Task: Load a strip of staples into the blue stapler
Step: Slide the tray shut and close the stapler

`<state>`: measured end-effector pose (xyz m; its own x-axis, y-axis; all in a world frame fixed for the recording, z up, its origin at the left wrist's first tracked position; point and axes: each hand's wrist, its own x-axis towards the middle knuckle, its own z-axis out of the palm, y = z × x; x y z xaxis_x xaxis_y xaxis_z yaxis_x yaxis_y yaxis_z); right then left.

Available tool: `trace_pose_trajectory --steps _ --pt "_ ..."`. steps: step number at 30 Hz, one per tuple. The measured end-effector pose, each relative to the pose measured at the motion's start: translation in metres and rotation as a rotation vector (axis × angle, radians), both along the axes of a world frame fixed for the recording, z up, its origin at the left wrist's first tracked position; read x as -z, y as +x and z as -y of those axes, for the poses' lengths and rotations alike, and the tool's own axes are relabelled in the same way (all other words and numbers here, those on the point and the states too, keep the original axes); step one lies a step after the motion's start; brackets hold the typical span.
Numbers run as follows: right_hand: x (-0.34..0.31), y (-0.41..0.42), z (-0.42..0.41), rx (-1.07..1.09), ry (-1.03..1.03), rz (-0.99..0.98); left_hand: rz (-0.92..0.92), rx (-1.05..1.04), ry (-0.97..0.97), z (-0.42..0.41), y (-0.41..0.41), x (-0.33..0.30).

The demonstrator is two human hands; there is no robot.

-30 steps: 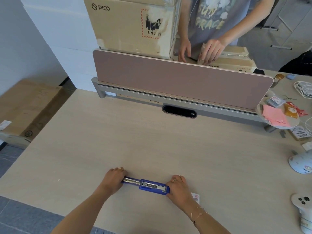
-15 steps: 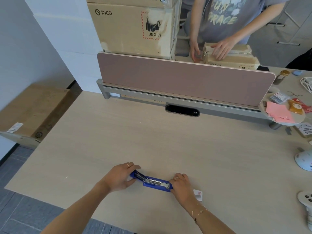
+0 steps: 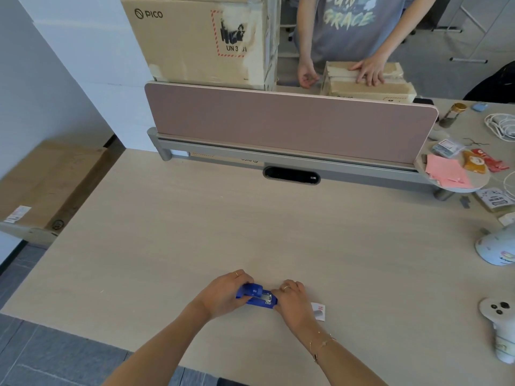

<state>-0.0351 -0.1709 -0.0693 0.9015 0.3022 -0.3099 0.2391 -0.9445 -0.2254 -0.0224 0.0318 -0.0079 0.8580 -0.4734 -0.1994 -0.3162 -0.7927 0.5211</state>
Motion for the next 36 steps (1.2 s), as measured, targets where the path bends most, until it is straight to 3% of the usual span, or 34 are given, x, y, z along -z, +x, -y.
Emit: trace_pose_trajectory --steps 11,19,32,36 --pt "0.007 -0.016 0.005 0.07 0.139 0.051 -0.042 0.088 0.14 0.024 0.004 0.011" --pt "0.0 -0.015 0.009 0.017 0.13 0.067 0.01 0.019 0.17 0.037 -0.001 0.02" --pt "-0.026 -0.001 0.007 0.007 0.343 0.074 -0.049 -0.015 0.201 0.021 0.007 0.018" --pt "-0.03 0.0 0.004 -0.022 0.294 0.084 -0.072 -0.033 0.231 0.019 0.009 0.017"
